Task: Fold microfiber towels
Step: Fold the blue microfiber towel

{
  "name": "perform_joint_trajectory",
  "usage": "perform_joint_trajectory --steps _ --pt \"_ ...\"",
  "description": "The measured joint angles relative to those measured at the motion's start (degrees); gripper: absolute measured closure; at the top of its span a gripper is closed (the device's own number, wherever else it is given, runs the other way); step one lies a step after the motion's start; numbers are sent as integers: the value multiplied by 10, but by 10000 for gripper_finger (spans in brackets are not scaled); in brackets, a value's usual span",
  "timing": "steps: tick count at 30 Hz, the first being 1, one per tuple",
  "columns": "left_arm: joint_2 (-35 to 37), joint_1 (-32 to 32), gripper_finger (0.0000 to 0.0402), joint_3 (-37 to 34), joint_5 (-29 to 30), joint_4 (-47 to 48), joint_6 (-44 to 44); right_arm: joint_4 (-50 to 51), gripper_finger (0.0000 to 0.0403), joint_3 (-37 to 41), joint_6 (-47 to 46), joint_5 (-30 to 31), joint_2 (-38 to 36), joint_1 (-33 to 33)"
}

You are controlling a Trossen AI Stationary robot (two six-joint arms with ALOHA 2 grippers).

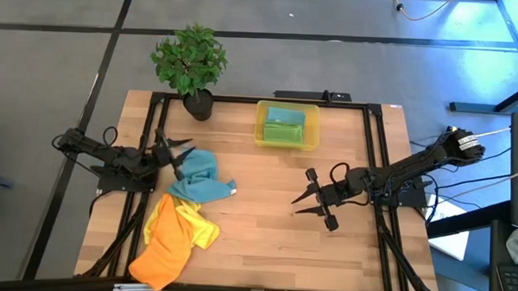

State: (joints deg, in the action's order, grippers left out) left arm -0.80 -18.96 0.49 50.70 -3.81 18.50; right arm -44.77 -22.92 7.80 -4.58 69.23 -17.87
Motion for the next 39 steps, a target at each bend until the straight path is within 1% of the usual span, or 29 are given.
perform_joint_trajectory --steps 2,7,12,14,16,20,24,25,26,30,32,36,39 --pt "0 2 288 0 15 1 92 0 270 0 0 0 0 0" --pt "0 3 288 0 14 -1 283 0 270 0 2 0 0 0" --pt "1 3 288 1 21 -9 382 0 270 0 2 -1 0 0" --pt "1 3 288 1 0 -10 399 0 270 0 2 -1 0 0" --pt "1 3 288 1 -68 -17 375 0 270 0 2 -1 0 0" --pt "0 3 288 1 -221 -70 276 0 270 0 2 0 0 0" --pt "1 3 288 0 -373 -143 73 0 270 0 -1 0 0 0" --pt "1 3 288 0 -404 -165 38 0 270 0 -2 0 0 0" --pt "1 3 288 0 -425 -183 22 0 270 0 -4 0 0 0" --pt "1 3 288 0 -496 -251 -43 0 270 0 -17 -1 0 0" --pt "1 3 288 0 -520 -274 -69 3 270 0 -28 -1 0 0" --pt "1 3 288 0 -539 -296 -116 8 270 0 -35 -1 0 0" --pt "1 3 288 0 -539 -304 -135 9 270 0 -35 0 0 0"
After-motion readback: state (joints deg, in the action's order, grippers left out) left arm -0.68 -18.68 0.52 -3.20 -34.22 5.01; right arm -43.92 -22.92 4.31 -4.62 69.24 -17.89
